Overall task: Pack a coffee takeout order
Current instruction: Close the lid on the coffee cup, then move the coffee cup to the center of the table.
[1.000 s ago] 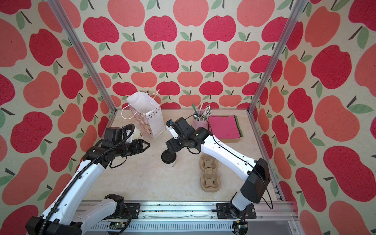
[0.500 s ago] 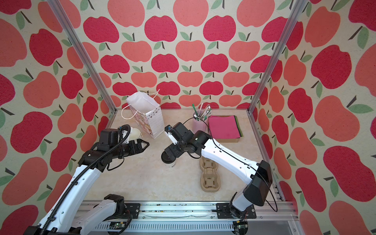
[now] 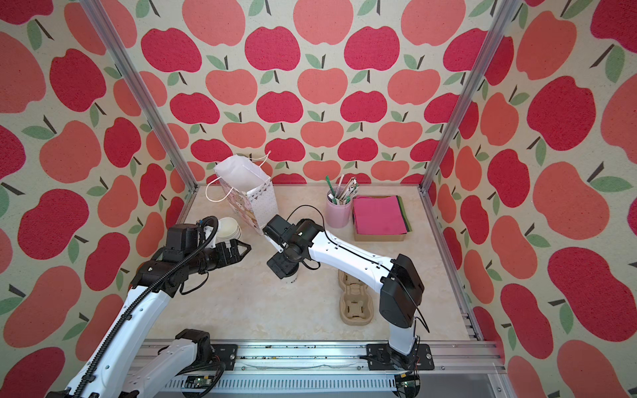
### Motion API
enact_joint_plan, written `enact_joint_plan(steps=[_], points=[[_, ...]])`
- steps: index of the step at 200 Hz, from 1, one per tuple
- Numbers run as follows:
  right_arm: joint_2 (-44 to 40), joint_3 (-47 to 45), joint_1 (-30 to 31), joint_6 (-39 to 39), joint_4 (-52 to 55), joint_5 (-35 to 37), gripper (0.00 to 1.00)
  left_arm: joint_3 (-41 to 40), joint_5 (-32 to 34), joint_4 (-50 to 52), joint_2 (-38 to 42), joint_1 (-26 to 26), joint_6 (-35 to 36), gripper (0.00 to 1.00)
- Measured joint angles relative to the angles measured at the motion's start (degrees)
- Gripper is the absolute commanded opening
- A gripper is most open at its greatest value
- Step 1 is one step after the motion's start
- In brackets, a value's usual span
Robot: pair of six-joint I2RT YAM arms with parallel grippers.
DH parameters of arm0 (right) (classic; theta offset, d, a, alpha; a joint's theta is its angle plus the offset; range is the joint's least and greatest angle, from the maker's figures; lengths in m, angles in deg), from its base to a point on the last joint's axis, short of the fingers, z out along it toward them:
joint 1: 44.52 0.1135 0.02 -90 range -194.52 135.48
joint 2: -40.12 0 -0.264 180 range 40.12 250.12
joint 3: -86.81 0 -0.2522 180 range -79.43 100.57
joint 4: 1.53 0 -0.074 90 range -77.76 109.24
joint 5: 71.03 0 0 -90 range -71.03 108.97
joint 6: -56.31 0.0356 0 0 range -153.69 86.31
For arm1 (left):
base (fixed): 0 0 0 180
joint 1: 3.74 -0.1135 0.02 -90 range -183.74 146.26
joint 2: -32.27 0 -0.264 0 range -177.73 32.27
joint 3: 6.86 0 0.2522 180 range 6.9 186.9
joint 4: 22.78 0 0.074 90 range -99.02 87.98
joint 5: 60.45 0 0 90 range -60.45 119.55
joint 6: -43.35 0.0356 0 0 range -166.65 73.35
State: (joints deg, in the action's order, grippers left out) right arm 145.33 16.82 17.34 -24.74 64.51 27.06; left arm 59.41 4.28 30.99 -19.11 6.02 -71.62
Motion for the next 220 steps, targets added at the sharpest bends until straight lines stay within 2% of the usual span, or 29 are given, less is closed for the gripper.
enact_joint_plan(steps=[62, 220], points=[[3.34, 1.38, 0.00, 0.00, 0.42, -0.15, 0.91, -1.18, -0.07, -0.74, 0.02, -0.04, -0.02, 0.99], [5.73, 1.92, 0.00, -0.17, 0.22, -1.11, 0.78, -2.03, -0.20, -1.77, 0.02, -0.15, -1.07, 0.99]])
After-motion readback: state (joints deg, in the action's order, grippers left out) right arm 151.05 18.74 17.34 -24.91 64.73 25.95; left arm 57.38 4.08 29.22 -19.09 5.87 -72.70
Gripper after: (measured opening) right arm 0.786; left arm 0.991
